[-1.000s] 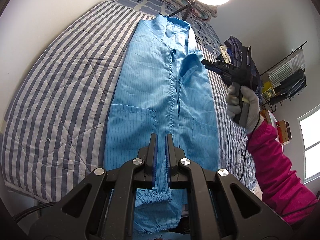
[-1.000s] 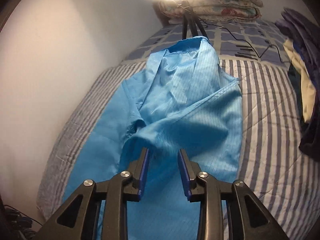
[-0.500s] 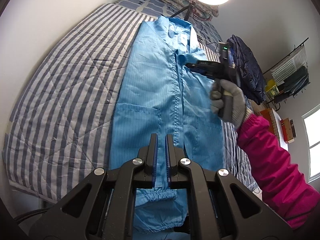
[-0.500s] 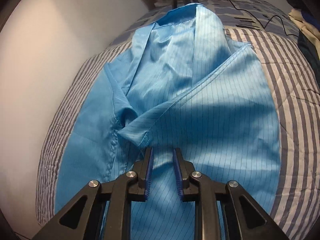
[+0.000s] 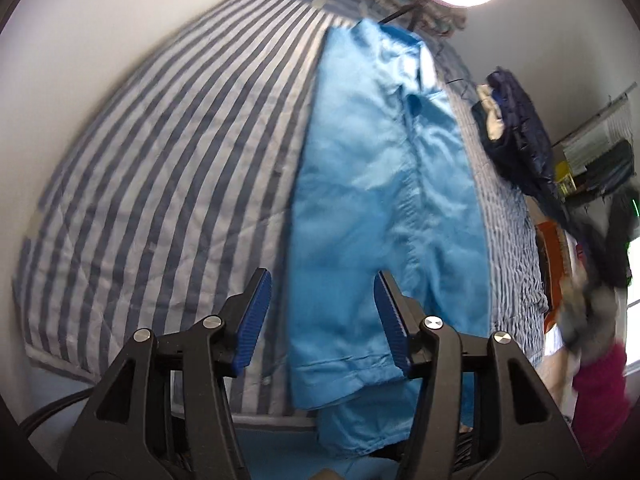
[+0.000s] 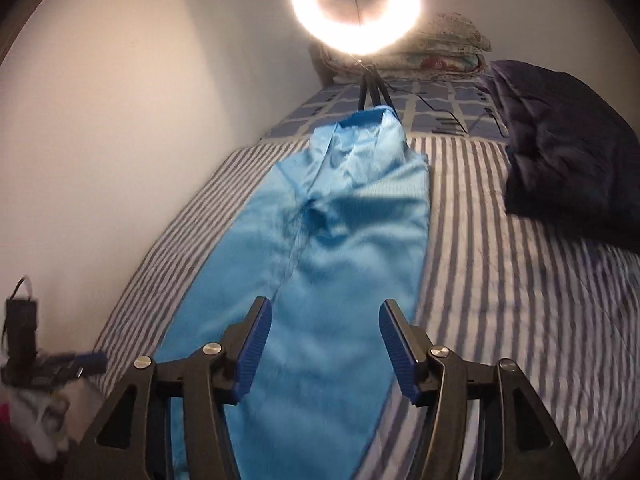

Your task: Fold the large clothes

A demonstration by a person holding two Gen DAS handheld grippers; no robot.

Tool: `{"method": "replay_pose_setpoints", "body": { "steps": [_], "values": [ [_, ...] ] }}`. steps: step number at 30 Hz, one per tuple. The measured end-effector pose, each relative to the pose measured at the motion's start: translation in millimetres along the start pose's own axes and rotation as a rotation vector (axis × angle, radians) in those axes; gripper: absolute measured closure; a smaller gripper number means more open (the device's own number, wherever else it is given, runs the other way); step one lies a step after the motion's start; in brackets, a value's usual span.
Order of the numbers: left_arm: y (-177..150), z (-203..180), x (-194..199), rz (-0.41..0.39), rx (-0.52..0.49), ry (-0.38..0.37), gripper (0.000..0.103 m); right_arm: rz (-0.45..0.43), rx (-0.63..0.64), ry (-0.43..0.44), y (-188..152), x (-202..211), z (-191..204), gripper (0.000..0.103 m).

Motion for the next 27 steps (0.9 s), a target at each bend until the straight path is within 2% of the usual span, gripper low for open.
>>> {"method": "replay_pose_setpoints", "body": {
  "steps": [5,9,14,16,18,19,20,22,24,26,27],
  "values": [
    [-25,19,-19,0.071,0.05,0.007,0.049,0.115,-0.01,0.0,-97,29,14,0.062],
    [-38,20,-30,0.097,0.036,0.008,0.049,0.194,-0.013,0.034,-169,21,40,0.066],
    [-53,21,-45,0.127,0.026,0.024,0.049,0.328,0.134,0.057,-231,-6,86,0.065],
    [-55,19,-46,0.109,0.015,0.026,0.049,0.327,0.195,0.032,-234,-4,91,0.065],
    [-57,15,-46,0.114,0.032,-0.014,0.05,0.308,0.152,0.071,-224,6,88,0.066],
    [-59,13,-46,0.124,0.046,-0.039,0.052,0.277,0.116,0.088,-213,15,81,0.06],
    [-60,10,-48,0.135,0.055,-0.059,0.054,0.247,0.092,0.084,-204,22,72,0.046],
    [-62,6,-52,0.155,0.067,-0.087,0.061,0.19,0.053,0.034,-190,34,50,0.032],
    [-63,4,-54,0.168,0.08,-0.108,0.069,0.18,-0.003,0.012,-181,34,27,0.032],
    [-63,-1,-56,0.178,0.099,-0.142,0.072,0.201,-0.077,0.041,-182,29,9,0.035],
    [-64,-3,-57,0.183,0.103,-0.153,0.077,0.215,-0.097,0.056,-185,25,6,0.036]
  ]
}}
Point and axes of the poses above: each gripper's, at about its wrist camera, not at the fingertips, and x roughly against the way its jaws point, z to its left, y to its top, the point moved 10 cm from there along -x, roughly the way its jaws point, and after that the axes turned 1 degree about -z, right-handed, at the moved point
